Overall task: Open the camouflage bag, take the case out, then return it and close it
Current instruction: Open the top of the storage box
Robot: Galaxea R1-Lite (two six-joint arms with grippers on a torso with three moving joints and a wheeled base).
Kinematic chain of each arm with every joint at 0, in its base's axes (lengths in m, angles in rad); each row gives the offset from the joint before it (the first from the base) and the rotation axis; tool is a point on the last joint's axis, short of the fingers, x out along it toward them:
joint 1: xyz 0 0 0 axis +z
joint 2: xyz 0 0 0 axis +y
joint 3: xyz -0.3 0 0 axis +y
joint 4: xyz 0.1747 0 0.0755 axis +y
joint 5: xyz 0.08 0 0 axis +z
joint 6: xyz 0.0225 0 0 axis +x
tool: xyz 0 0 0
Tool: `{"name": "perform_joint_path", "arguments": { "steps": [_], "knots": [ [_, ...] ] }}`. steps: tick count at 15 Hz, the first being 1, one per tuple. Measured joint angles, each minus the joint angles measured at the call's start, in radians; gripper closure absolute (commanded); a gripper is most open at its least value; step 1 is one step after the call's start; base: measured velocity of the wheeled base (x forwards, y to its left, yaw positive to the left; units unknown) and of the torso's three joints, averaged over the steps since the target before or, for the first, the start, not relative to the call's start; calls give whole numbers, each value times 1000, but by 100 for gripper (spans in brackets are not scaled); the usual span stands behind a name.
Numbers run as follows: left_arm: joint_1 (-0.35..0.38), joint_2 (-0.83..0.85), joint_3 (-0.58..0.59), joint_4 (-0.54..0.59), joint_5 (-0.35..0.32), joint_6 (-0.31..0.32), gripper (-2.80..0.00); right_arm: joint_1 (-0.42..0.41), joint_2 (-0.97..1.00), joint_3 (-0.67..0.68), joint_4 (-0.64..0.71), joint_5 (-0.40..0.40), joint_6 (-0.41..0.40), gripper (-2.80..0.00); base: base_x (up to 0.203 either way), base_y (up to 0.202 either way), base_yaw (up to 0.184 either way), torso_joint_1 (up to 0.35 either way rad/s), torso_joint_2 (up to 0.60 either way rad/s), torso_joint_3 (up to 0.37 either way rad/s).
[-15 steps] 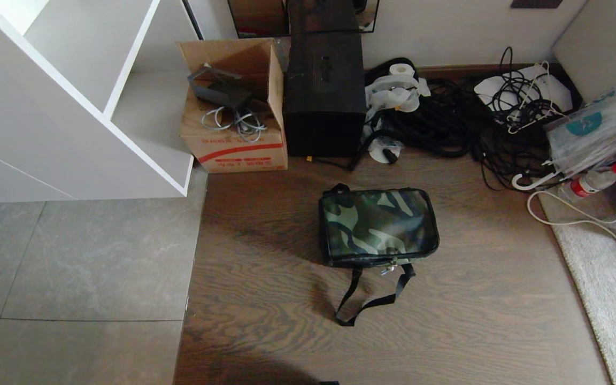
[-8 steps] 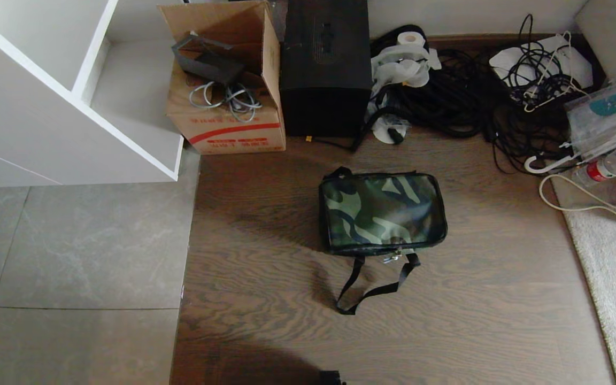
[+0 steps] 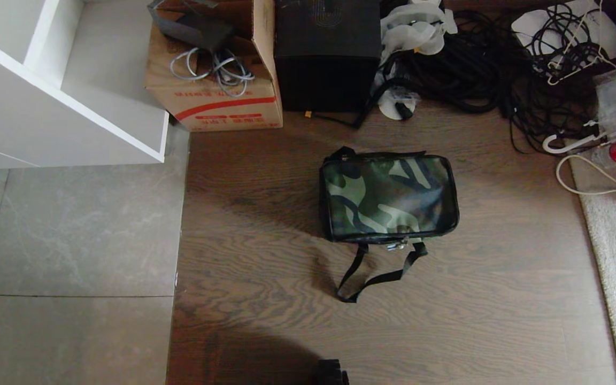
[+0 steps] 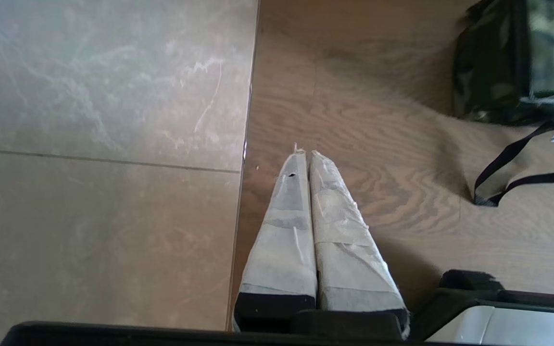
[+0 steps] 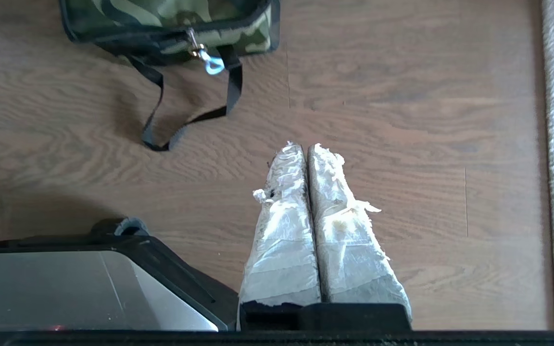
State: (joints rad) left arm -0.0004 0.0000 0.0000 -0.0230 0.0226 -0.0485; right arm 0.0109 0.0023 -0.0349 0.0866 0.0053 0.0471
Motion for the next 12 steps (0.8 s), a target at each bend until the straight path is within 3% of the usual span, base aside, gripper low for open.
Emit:
{"name": "perform_joint_path", "arguments": {
  "steps": [7, 12],
  "knots": [
    [0, 0, 0, 0, -1, 0, 0, 1, 0, 0, 0, 0, 0, 0, 0, 0, 0, 3, 3, -195],
    [0, 0, 0, -1, -2, 4, 0, 1, 0, 0, 0, 0, 0, 0, 0, 0, 0, 2, -1, -44]
  ]
}}
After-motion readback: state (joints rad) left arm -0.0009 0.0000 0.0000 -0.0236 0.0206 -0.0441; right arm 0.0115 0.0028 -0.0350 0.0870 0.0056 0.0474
